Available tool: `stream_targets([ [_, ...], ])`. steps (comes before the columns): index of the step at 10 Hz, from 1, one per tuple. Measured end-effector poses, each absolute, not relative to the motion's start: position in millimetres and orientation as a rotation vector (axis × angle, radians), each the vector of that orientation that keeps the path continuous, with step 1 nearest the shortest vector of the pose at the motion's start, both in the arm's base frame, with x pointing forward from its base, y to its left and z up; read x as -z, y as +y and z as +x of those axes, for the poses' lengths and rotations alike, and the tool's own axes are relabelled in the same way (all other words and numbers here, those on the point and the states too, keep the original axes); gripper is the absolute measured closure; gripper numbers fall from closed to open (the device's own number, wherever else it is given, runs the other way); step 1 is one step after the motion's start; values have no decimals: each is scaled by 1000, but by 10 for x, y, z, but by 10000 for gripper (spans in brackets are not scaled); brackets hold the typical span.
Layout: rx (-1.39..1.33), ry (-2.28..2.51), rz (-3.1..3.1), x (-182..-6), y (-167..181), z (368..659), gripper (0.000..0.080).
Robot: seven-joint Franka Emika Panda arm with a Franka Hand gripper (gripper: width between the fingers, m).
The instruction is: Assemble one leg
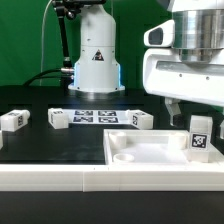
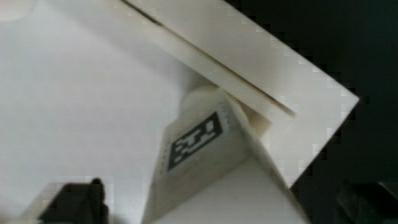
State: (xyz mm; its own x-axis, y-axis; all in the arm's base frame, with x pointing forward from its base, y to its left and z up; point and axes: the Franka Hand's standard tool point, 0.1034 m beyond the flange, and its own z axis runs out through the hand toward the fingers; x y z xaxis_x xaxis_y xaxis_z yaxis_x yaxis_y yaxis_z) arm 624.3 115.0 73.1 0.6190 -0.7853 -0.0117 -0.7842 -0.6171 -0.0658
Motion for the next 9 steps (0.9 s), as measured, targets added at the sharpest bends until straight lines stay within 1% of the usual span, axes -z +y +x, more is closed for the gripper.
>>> stream_targets([
  [7, 55, 771, -2981, -733, 1175, 6250, 150],
  [8, 59, 667, -3008, -733, 1164, 6252, 247],
  [9, 59, 662, -3009, -733, 1163, 6252, 247],
])
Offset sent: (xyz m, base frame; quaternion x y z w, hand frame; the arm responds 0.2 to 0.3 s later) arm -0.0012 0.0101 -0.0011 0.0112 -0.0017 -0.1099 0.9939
